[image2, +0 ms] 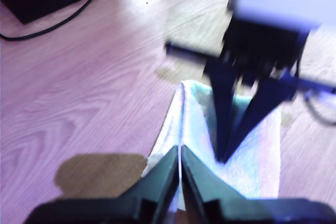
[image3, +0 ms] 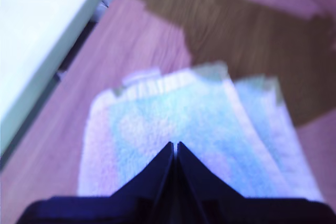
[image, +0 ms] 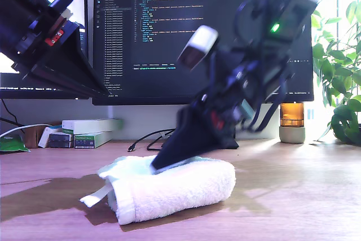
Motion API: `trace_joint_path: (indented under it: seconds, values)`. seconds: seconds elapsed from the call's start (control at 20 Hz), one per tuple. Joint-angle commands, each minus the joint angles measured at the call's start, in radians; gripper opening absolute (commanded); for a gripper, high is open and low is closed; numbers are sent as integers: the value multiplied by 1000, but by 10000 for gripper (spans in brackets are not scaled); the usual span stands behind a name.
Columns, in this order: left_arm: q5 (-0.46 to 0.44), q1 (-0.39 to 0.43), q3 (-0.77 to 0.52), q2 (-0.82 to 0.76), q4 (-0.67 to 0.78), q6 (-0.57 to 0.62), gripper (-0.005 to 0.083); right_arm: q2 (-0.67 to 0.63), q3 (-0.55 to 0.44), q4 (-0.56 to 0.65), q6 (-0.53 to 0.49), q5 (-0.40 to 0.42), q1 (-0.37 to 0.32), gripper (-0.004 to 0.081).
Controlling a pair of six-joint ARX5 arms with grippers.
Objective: Fold the tea towel to a neat square and place it to the right
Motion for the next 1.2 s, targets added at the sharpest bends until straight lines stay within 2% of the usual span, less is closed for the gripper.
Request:
trace_joint_path:
  seconds: [0.0, 0.05, 0.15, 0.2, 0.3, 0.45, 0.6, 0.8, 1.0, 1.15]
  values:
    - [-2, -1, -15, -8, -10, -2, -19, 41, -5, 1, 10, 51, 3, -10]
    - [-2, -1, -15, -8, -24, -2, -19, 46, -5, 0, 32, 91, 2, -11]
    - [-6, -1, -15, -8, -50, -2, -19, 46, -5, 37, 190, 208, 2, -11]
    - [-11, -1, -15, -8, -59, -2, -19, 46, -5, 64, 365, 293, 0, -11]
    - [-26, -1, -15, -8, -72, -1, -19, 46, -5, 100, 562, 462, -29, -11]
    - [-28, -1, -15, -8, -72, 8, -19, 46, -5, 109, 895, 680, -103, -11]
    - [-29, -1, -15, -8, -72, 14, -19, 46, -7, 1, 1101, 851, -204, -11]
    - [-29, -1, -15, -8, -85, 33, -19, 26, -73, -114, 1216, 885, -325, -11]
    - [-31, -1, -15, -8, -89, 33, -19, -94, -280, -44, 1351, 888, -388, -10]
    - [-30, -1, -15, -8, -83, 32, -19, -211, -442, -5, 1410, 893, -397, -10]
